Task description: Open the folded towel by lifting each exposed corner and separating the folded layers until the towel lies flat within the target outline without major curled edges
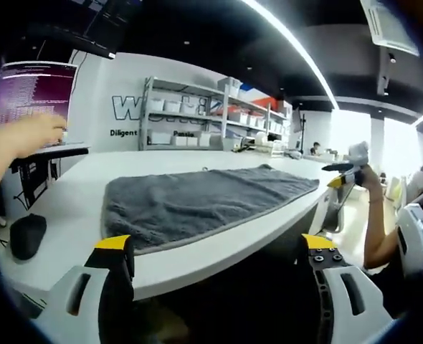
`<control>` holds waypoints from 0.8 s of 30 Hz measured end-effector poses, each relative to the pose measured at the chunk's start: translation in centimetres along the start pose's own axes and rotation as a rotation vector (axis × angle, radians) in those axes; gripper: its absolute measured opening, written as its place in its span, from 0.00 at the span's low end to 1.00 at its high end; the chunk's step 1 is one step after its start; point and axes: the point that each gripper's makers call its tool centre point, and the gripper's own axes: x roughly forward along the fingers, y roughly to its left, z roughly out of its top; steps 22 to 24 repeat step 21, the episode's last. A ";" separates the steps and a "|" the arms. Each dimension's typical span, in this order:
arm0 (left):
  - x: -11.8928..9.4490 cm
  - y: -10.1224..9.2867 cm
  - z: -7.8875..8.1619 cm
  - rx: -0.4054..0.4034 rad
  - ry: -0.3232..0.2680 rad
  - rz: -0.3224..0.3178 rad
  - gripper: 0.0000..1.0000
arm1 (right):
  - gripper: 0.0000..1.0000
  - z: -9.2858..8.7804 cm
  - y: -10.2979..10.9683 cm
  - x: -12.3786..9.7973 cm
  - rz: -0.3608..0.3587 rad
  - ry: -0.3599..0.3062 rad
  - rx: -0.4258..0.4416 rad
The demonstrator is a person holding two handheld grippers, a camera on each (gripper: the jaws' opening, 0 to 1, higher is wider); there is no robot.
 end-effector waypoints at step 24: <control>0.0 -0.1 -0.1 -0.048 -0.015 -0.025 0.93 | 0.99 -0.8 -0.9 0.2 -0.008 0.018 0.065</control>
